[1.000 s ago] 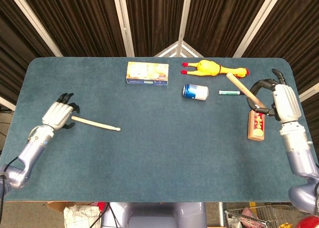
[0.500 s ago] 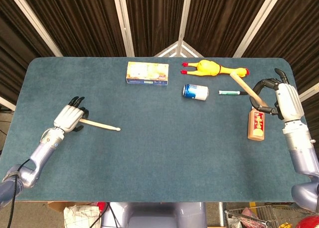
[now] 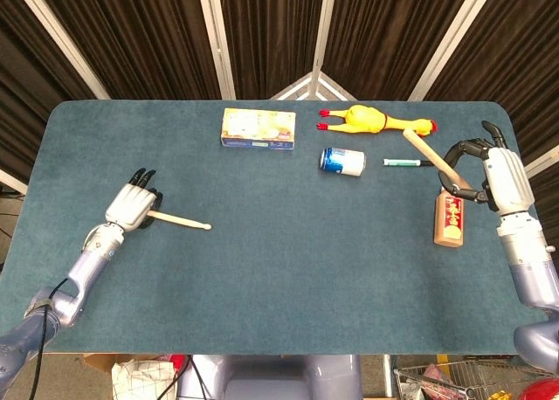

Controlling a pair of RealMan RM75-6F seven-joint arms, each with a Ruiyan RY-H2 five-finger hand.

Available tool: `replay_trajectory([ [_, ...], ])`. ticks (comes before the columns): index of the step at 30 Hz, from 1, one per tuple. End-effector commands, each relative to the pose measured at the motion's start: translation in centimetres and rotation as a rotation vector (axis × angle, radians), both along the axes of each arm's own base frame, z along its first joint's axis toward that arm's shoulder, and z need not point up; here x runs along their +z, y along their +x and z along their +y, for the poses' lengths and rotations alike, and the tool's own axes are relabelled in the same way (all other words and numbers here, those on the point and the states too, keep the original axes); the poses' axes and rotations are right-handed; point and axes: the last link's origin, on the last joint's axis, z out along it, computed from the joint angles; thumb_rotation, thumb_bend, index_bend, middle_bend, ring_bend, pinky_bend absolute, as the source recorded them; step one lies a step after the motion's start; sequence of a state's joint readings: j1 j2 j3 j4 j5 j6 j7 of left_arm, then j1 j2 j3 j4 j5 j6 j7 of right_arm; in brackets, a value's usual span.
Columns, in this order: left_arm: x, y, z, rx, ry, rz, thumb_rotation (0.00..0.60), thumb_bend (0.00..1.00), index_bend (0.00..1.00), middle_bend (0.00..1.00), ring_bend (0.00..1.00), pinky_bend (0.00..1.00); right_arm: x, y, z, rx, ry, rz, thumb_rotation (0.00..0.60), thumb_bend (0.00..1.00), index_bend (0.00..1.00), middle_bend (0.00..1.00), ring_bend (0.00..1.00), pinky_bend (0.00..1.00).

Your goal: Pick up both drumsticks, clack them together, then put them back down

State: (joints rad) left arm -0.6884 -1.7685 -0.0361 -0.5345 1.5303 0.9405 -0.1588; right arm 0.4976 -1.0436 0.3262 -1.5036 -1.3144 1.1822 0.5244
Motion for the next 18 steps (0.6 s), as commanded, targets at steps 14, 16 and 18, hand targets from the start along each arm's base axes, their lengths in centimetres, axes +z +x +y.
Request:
replay_trajectory([
  [14,0.3,-0.9,-0.1,-0.025,0.004,0.102,0.6,0.39,0.59,0.54,0.08,0.0,0.2,-0.4,0.4,-0.001,-0.001,0.005,0.6,0.43,0.68,0.61,0.39,0.05],
  [16,0.3,-0.8,-0.1,-0.018,0.007,0.089,0.6,0.39,0.58,0.53,0.08,0.0,0.2,-0.4,0.5,-0.004,0.0,0.004,0.6,0.43,0.68,0.61,0.39,0.05],
  [18,0.2,-0.7,0.0,-0.012,0.007,0.083,0.6,0.39,0.56,0.52,0.08,0.0,0.2,-0.4,0.6,-0.006,0.001,0.004,0.6,0.43,0.68,0.61,0.39,0.05],
])
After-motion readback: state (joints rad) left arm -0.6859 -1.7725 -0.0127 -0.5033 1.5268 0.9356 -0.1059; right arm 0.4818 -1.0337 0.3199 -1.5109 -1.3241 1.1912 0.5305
